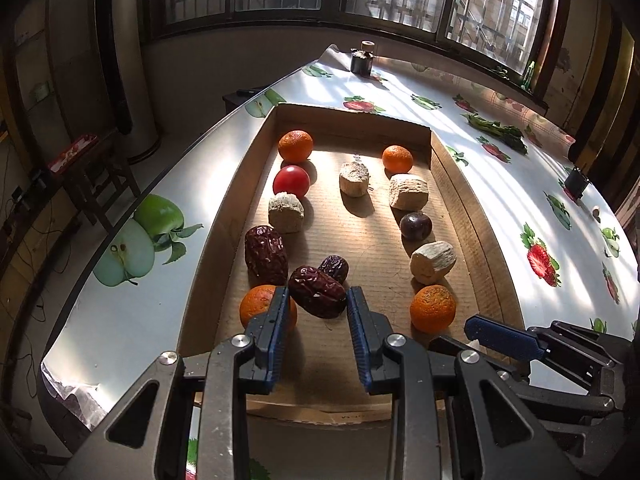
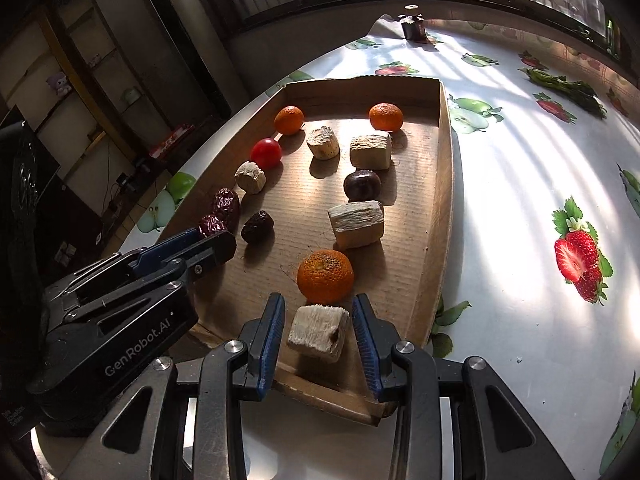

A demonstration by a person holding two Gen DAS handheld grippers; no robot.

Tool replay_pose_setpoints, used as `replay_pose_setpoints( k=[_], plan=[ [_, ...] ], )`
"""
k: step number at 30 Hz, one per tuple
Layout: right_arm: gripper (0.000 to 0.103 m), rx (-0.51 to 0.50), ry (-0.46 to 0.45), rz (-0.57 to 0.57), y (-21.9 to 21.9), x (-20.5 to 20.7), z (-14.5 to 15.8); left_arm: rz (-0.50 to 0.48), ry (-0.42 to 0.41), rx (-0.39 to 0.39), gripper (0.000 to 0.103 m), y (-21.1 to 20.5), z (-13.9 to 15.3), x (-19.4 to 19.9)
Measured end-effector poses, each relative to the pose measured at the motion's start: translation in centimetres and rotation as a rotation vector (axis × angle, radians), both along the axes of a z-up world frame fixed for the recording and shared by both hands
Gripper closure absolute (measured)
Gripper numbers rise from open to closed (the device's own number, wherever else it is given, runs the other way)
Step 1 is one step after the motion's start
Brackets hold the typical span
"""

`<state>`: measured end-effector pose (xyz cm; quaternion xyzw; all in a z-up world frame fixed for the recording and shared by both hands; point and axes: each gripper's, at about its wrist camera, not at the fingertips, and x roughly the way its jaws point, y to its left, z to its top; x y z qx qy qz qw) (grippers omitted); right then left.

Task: Organize fruits
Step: 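Open both grippers to drop the date and block into the box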

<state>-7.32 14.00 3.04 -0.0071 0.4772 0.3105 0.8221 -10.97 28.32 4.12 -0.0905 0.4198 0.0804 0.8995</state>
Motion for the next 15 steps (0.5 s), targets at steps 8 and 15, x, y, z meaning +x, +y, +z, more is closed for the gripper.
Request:
replay_pose_setpoints(
  k=[8, 15],
  plan=[
    [0.065, -0.016, -0.017, 0.004, 0.33, -0.29, -0.09, 0.007, -0.008, -0.020, 0.074, 0.35, 0.02, -0.12],
    [0.065, -0.010, -0.015, 0.002, 0.28, -0.28, -0.12, 0.020, -0.036, -0.062, 0.049, 0.88, 0.56, -0.42]
  ],
)
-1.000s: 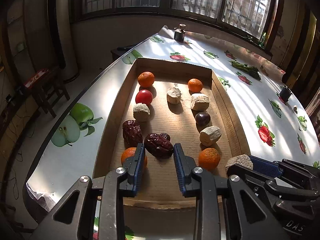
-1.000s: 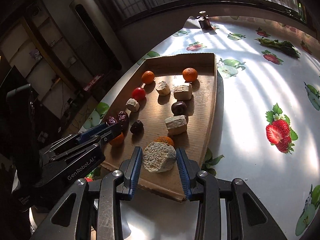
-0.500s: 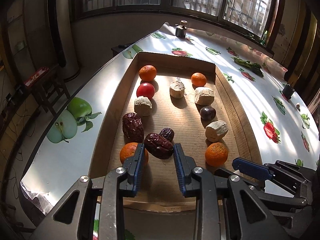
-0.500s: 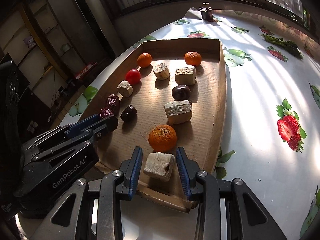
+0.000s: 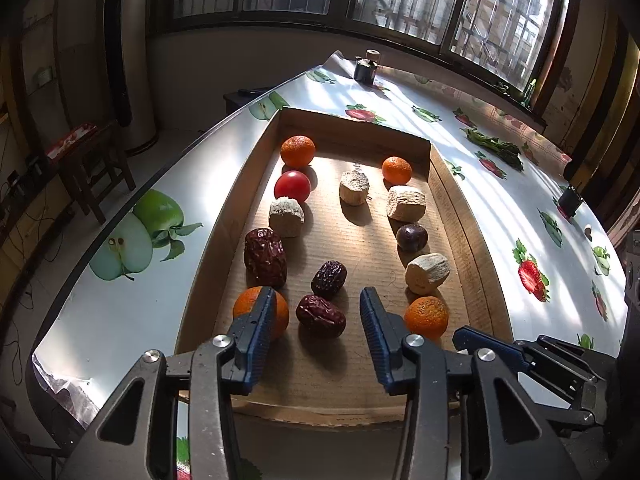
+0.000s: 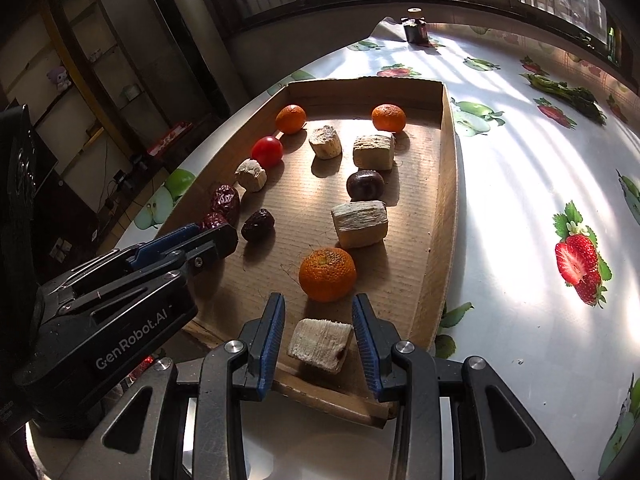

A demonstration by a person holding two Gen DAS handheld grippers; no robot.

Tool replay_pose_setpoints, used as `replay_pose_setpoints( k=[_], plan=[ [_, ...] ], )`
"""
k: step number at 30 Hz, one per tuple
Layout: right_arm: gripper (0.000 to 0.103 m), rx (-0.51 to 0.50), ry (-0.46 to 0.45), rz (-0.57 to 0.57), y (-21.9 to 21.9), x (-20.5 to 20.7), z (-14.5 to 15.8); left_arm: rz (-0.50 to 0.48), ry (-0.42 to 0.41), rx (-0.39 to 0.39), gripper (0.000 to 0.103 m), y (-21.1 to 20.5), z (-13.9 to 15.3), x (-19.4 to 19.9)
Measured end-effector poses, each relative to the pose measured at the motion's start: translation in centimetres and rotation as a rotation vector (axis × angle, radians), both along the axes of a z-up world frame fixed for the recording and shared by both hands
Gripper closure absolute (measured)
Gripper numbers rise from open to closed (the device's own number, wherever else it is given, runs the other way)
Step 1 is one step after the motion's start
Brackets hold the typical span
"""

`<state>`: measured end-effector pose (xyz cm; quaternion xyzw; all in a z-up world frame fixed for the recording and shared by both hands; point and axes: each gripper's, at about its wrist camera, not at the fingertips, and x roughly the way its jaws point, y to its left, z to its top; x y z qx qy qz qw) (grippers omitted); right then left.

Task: Organize fruits

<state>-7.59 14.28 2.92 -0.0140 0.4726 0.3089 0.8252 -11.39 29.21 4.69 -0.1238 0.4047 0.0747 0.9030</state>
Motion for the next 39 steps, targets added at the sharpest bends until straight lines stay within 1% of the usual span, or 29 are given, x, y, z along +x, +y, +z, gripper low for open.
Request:
replay_pose_setpoints(
  k=[1, 2, 4, 6, 10, 12, 15, 17, 18, 19, 22, 24, 26, 28, 30, 32, 34, 39],
  plan=[
    [0.063, 0.001, 0.000, 0.002, 0.0, 0.0, 0.0, 0.007, -0.007, 0.001, 0.035, 0.0, 0.2, -0.1],
    [0.062, 0.004, -0.001, 0.003, 0.0, 0.0, 0.1, 0.011, -0.017, 0.001, 0.032, 0.1, 0.4, -0.3],
    [0.049, 0.013, -0.016, -0.007, -0.1, -0.1, 0.3, 0.020, -0.033, -0.006, 0.030, 0.2, 0.7, -0.6],
    [0.039, 0.035, -0.029, -0.028, -0.6, -0.2, 0.7, 0.033, -0.043, -0.006, 0.030, 0.3, 1.0, -0.9],
    [0.039, 0.073, -0.037, -0.060, -1.8, -0.1, 1.5, 0.067, -0.080, 0.011, 0.029, 0.3, 2.0, -1.8],
    [0.039, 0.083, -0.044, -0.076, -2.5, -0.2, 1.9, 0.096, -0.115, 0.053, 0.028, -0.1, 2.9, -2.5],
    [0.038, 0.093, -0.061, -0.105, -3.7, -0.5, 2.5, 0.147, -0.182, 0.139, 0.018, -1.2, 4.4, -3.9],
    [0.036, 0.084, -0.086, -0.131, -4.5, -1.0, 2.9, 0.179, -0.227, 0.199, 0.011, -2.2, 5.5, -4.8],
    [0.032, 0.076, -0.099, -0.145, -4.9, -1.3, 3.0, 0.193, -0.244, 0.226, 0.005, -2.6, 5.9, -5.2],
    [0.029, 0.066, -0.110, -0.157, -5.4, -1.6, 3.1, 0.203, -0.258, 0.252, 0.002, -3.2, 6.3, -5.6],
    [0.029, 0.044, -0.132, -0.183, -6.7, -2.5, 3.1, 0.239, -0.264, 0.300, 0.001, -4.7, 6.8, -6.4],
    [0.029, 0.031, -0.142, -0.199, -7.6, -3.1, 3.0, 0.263, -0.241, 0.296, 0.001, -5.3, 6.5, -6.8],
    [0.029, 0.028, -0.149, -0.213, -8.3, -3.6, 2.9, 0.285, -0.239, 0.277, 0.001, -5.7, 6.1, -7.5],
    [0.029, 0.025, -0.156, -0.226, -9.1, -4.1, 2.8, 0.310, -0.238, 0.276, 0.001, -6.1, 5.7, -8.2],
    [0.027, 0.018, -0.167, -0.234, -9.7, -4.7, 2.8, 0.324, -0.247, 0.298, 0.001, -6.7, 5.4, -9.1],
    [0.026, 0.008, -0.184, -0.245, -10.4, -5.3, 2.7, 0.341, -0.251, 0.339, 0.001, -7.3, 5.2, -9.7],
    [0.025, -0.004, -0.196, -0.261, -11.0, -5.7, 2.6, 0.330, -0.233, 0.354, 0.001, -7.7, 4.9, -10.2],
    [0.025, -0.005, -0.203, -0.268, -11.7, -6.4, 2.5, 0.280, -0.161, 0.303, 0.001, -8.1, 3.9, -10.8]
  ],
)
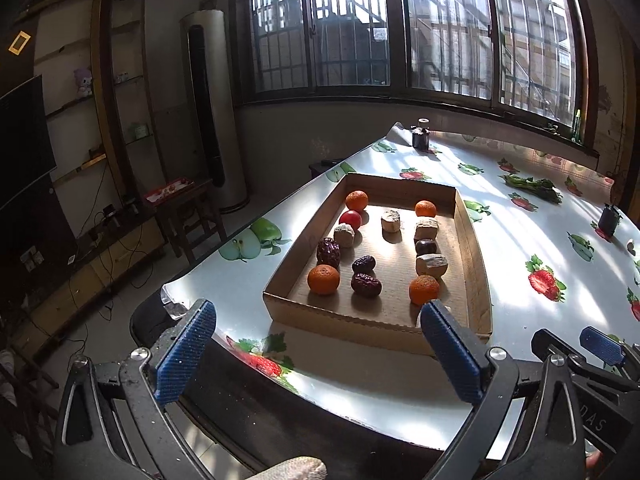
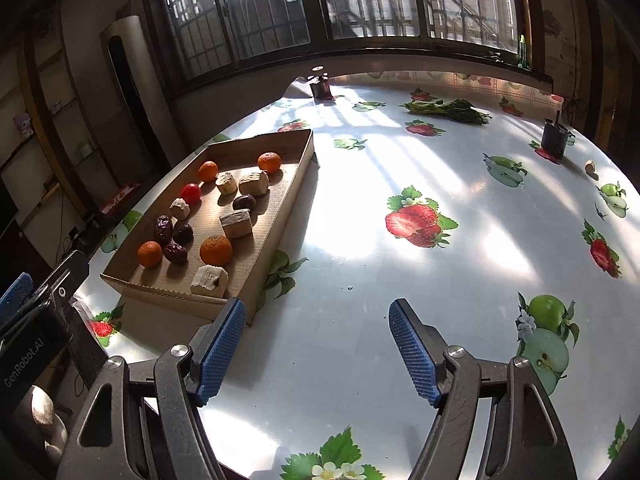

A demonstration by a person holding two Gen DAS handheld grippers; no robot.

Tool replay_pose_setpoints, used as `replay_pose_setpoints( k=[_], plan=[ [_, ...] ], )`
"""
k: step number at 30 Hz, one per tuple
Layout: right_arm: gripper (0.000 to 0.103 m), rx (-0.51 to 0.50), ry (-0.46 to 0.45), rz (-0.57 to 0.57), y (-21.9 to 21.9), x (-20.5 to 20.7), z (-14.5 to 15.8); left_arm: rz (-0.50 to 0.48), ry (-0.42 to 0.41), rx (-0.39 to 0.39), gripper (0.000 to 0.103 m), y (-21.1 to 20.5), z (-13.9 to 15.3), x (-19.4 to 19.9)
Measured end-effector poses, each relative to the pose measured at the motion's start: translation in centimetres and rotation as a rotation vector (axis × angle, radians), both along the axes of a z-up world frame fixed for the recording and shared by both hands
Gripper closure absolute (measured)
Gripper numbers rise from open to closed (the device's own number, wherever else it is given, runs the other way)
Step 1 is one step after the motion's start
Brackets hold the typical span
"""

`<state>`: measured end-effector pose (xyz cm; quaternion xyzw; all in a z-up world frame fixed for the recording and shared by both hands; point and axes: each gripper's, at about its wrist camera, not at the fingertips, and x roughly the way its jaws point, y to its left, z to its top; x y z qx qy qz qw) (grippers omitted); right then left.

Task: Organize fruits

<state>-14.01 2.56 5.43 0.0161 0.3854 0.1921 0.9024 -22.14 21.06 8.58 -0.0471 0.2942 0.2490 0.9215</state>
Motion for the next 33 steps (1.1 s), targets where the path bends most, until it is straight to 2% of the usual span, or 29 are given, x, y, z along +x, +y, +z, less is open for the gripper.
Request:
replay_pose_setpoints(
  k=[11, 19, 33],
  plan=[
    [0.019, -0.078, -0.077, 0.013, 0.8, -1.3, 0.4, -0.045, 0.060, -0.033, 0.001, -0.8, -1.0, 0.5],
    [0.018, -0.084, -0.064, 0.002, 0.8, -0.9, 0.0, -0.052, 0.087, -0.070, 0.001, -0.3, -1.6, 0.9],
    [0.018, -0.092, -0.050, -0.021, 0.6, -0.2, -0.2, -0.038, 0.099, -0.073, 0.001, 0.8, -2.0, 1.1]
  ],
)
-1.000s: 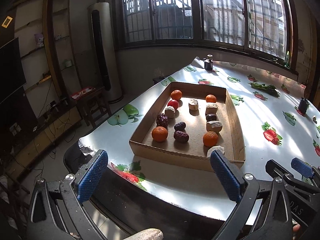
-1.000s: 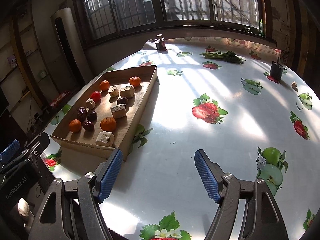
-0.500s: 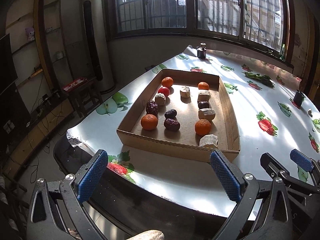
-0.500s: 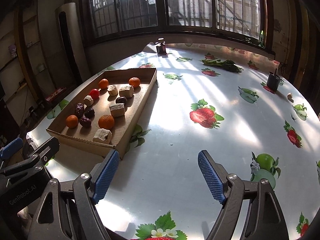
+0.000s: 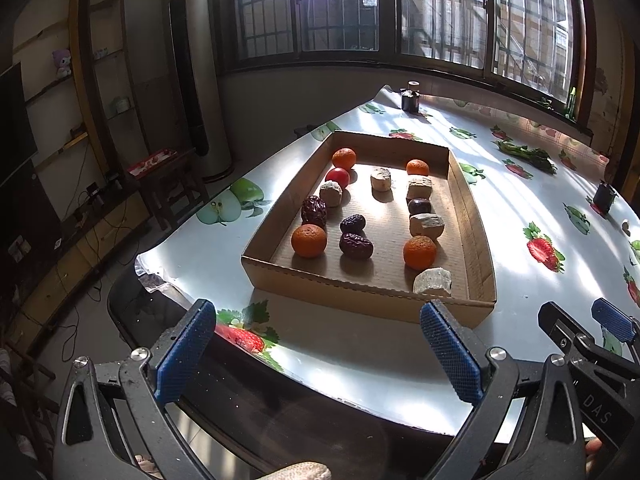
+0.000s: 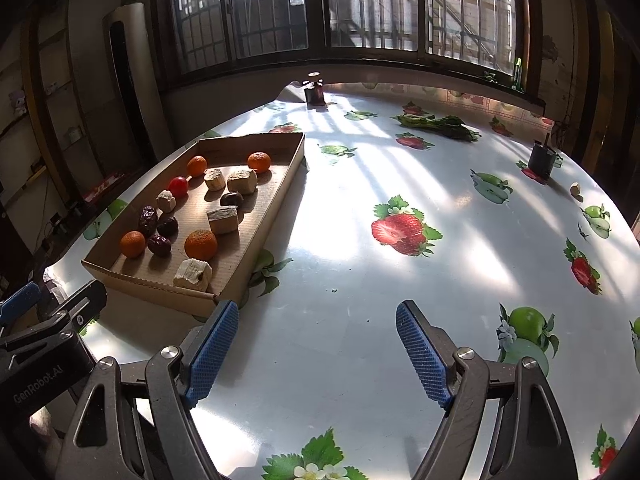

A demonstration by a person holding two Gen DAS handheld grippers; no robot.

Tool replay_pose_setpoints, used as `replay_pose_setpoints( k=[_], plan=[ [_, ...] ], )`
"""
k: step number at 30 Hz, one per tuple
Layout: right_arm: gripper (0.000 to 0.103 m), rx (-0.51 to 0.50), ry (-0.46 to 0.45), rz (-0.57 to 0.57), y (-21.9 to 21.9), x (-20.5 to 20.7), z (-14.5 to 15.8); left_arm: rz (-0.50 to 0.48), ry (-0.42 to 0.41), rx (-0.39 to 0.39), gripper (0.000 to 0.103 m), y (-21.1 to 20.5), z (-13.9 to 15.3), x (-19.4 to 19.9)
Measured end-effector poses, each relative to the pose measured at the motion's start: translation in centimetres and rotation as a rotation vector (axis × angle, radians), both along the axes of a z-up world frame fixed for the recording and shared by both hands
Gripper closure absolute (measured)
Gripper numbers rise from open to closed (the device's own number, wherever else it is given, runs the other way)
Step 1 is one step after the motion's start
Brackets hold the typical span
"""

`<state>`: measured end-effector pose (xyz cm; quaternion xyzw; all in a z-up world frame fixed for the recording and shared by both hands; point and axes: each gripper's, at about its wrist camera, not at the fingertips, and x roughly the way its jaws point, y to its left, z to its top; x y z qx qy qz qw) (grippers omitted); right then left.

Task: Organize fruits

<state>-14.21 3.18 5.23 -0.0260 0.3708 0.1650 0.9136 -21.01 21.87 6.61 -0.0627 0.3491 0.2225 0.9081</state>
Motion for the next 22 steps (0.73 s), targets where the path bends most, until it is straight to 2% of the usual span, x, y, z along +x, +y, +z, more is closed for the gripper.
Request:
replay_pose_setpoints(
  k=[13, 22],
  plan=[
    [0.018, -0.024, -0.012, 0.003, 0.43, 0.02, -0.01, -0.007, 0.012, -0.003, 0.001, 0.17, -0.38, 0.35],
    [0.018, -0.030, -0.005, 0.019, 0.97, 0.09, -0.09, 0.002, 0.023, -0.033, 0.001, 0.98, -0.42, 0.55]
  ],
)
